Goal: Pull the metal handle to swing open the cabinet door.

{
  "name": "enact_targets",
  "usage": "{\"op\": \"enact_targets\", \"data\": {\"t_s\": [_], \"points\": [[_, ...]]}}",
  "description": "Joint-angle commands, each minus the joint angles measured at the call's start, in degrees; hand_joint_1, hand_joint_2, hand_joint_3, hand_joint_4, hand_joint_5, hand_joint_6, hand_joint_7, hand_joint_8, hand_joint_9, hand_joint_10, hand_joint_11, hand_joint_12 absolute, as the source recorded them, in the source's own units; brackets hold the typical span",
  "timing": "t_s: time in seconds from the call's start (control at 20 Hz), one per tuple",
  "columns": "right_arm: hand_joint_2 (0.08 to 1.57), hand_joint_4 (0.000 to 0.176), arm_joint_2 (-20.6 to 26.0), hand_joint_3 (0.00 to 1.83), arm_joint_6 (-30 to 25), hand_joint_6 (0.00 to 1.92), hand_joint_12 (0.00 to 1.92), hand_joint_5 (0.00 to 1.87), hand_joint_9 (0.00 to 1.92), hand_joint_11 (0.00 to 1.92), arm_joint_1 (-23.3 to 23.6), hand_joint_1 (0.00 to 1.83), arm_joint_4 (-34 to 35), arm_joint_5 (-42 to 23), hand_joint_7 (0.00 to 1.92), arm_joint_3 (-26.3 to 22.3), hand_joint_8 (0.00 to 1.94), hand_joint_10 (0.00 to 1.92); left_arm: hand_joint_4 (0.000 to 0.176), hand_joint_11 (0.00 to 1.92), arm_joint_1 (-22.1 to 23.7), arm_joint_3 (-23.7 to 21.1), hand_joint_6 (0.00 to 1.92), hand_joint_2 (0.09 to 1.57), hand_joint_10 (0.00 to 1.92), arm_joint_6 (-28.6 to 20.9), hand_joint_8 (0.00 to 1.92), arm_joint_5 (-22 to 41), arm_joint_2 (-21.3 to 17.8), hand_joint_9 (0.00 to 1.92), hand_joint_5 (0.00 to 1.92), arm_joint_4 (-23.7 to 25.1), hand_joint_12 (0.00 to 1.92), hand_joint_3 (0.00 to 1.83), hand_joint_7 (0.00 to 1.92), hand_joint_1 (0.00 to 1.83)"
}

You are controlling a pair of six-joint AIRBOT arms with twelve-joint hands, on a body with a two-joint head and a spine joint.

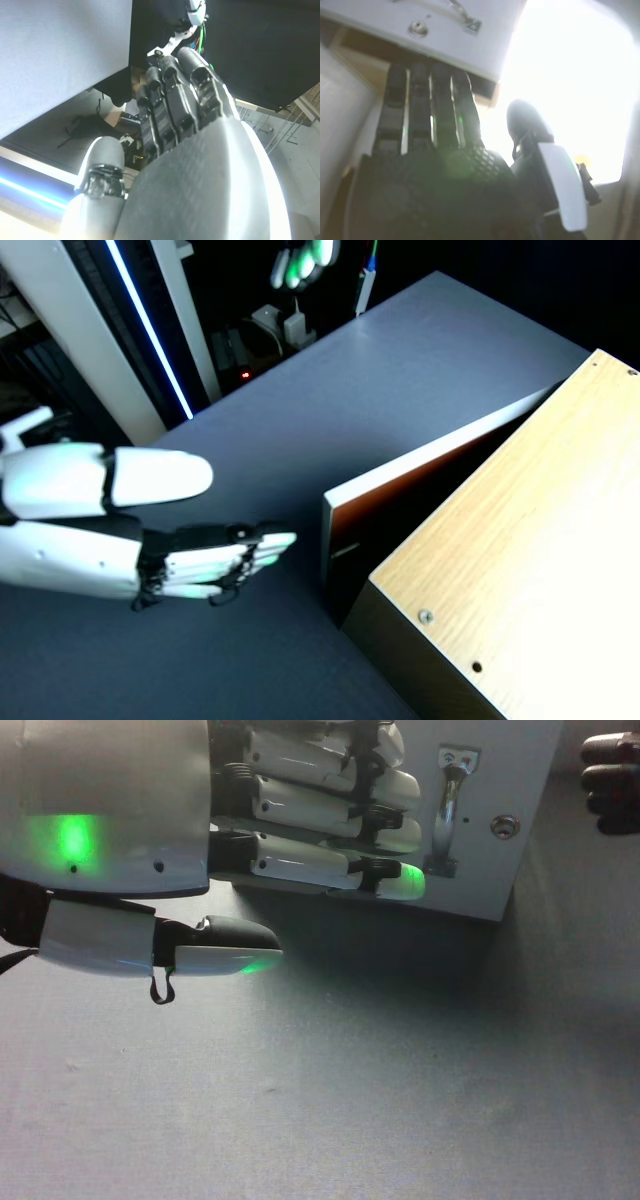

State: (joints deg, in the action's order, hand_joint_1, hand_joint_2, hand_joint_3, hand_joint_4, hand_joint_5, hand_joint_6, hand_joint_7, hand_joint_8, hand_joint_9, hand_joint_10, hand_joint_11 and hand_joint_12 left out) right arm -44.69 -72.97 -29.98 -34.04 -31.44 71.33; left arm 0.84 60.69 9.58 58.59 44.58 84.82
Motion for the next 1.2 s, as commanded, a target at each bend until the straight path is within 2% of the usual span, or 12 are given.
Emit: {"op": "enact_targets", "data": {"t_s": [0.0,0.25,0.6,0.85,1.15], "points": [[1.57,0.000,0.1,0.08,-0.3,0.00,0.62,0.33,0.27,0.00,1.0,0.00,2.9,-4.4,0.32,0.9,0.00,0.00,0.000,0.00,0.5,0.1,0.00,1.57,0.00,0.5,0.00,1.5,-0.4,0.38,0.40,-5.5,0.88,0.16,0.43,0.00],[1.57,0.000,-1.3,0.09,-0.3,0.00,0.62,0.34,0.27,0.00,1.6,0.00,2.9,-4.2,0.32,3.5,0.00,0.00,0.000,0.00,0.5,0.1,0.00,1.57,0.00,0.5,0.00,1.5,-0.4,0.39,0.41,-5.5,0.90,0.16,0.43,0.00],[1.57,0.000,-5.0,0.10,0.5,0.00,0.64,0.35,0.27,0.00,1.6,0.00,2.9,-3.8,0.33,4.1,0.00,0.00,0.000,0.00,0.5,0.1,0.00,1.57,0.00,0.5,0.00,1.5,-0.4,0.39,0.42,-5.5,0.89,0.16,0.44,0.00],[1.57,0.000,-4.8,0.10,0.8,0.00,0.68,0.35,0.28,0.00,-1.4,0.00,3.4,-4.8,0.33,0.9,0.00,0.00,0.000,0.00,0.5,0.1,0.00,1.57,0.00,0.5,0.00,1.5,-0.4,0.39,0.42,-5.5,0.88,0.14,0.44,0.00],[1.57,0.000,-1.1,0.10,2.7,0.00,0.68,0.36,0.28,0.00,-5.6,0.00,3.0,-6.8,0.33,-6.6,0.00,0.00,0.000,0.00,0.5,0.1,0.00,1.57,0.00,0.5,0.00,1.5,-0.4,0.40,0.43,-5.5,0.90,0.16,0.46,0.00]]}}
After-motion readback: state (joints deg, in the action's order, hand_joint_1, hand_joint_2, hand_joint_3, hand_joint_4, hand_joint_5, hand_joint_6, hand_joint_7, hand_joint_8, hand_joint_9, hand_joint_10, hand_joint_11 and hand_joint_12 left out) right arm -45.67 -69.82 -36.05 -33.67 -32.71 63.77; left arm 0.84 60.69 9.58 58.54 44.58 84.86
